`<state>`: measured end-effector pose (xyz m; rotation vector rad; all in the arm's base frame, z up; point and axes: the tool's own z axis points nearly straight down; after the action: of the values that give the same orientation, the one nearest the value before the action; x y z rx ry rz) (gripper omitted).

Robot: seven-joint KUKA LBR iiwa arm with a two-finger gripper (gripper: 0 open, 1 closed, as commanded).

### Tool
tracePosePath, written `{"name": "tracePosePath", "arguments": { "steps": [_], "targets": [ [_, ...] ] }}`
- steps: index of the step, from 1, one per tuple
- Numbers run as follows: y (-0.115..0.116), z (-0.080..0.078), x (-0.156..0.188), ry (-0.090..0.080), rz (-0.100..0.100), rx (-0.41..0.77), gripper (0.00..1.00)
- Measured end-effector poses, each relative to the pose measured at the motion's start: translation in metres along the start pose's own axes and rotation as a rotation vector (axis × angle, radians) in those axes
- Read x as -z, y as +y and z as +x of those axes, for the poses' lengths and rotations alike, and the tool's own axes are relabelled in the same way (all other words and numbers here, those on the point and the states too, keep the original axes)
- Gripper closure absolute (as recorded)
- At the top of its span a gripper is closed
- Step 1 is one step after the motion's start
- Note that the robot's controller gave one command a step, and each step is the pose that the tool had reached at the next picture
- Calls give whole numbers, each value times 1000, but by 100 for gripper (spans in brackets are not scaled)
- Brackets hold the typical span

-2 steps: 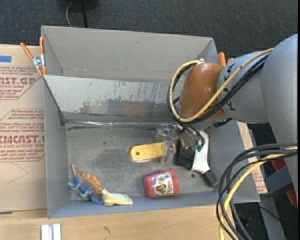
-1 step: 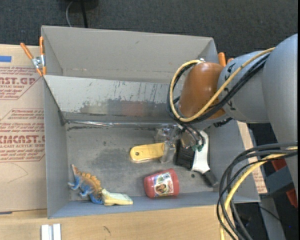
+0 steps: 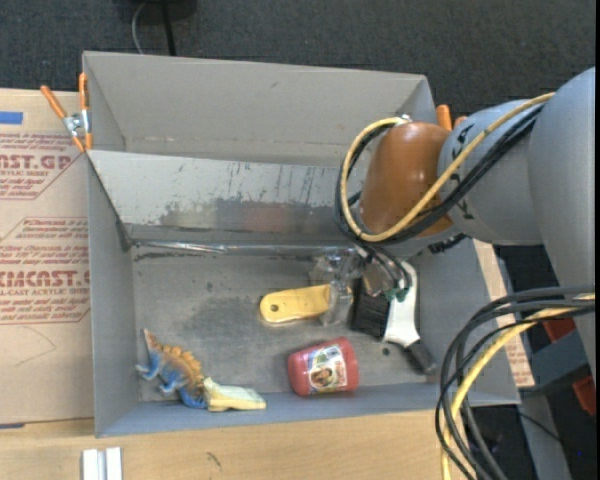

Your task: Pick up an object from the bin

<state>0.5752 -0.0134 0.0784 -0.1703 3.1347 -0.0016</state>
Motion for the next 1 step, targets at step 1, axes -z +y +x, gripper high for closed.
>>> {"name": "tracePosePath", "arguments": {
  "steps": [1],
  "targets": [
    [0, 0, 5, 0, 0, 0, 100]
  ]
}}
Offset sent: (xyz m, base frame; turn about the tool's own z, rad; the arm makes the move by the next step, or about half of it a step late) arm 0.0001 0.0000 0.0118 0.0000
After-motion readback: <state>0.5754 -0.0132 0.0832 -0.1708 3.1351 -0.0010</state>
